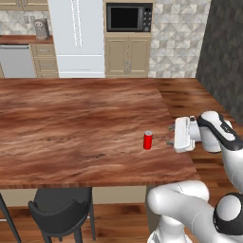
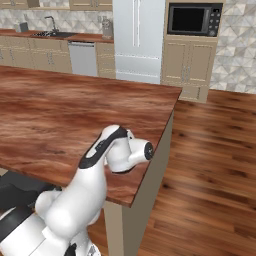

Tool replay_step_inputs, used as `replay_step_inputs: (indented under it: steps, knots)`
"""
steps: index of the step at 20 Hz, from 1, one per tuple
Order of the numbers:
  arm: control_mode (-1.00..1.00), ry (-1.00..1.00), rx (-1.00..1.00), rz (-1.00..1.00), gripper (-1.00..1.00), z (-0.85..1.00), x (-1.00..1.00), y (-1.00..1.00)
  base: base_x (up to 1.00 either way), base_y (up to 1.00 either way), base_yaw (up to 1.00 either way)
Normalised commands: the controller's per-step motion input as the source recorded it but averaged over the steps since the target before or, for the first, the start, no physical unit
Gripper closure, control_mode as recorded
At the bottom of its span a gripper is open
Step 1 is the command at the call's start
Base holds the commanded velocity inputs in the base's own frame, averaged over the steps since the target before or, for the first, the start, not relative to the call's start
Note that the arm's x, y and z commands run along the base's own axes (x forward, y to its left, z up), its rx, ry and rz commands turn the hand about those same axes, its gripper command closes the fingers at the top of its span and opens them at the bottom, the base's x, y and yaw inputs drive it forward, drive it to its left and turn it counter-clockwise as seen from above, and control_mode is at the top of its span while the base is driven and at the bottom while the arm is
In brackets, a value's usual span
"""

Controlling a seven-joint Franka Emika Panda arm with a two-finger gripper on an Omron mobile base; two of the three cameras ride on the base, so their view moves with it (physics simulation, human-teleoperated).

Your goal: Four empty soda cans are scattered around the kitchen. Gather all the cans and cluster them next to the stove for recycling.

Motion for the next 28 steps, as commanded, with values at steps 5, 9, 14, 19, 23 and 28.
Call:
replay_step_inputs:
  steps: [5, 9, 14, 19, 23, 28]
  knots:
    - [-1.00, 0.00, 0.00, 0.00, -1.00, -0.15, 0.25, 0.03, 0.00, 0.00, 0.00]
    - [-1.00, 0.00, 0.00, 0.00, -1.00, -0.14, 0.21, 0.01, 0.00, 0.00, 0.00]
    - [-1.00, 0.00, 0.00, 0.00, -1.00, -0.16, 0.23, 0.00, 0.00, 0.00, 0.00]
    - [-1.00, 0.00, 0.00, 0.00, -1.00, -0.14, 0.24, 0.02, 0.00, 0.00, 0.00]
    - [-1.00, 0.00, 0.00, 0.00, -1.00, -0.11, 0.21, 0.03, 0.00, 0.00, 0.00]
    - [-1.00, 0.01, 0.00, 0.00, -1.00, -0.14, 0.18, 0.06, 0.00, 0.00, 0.00]
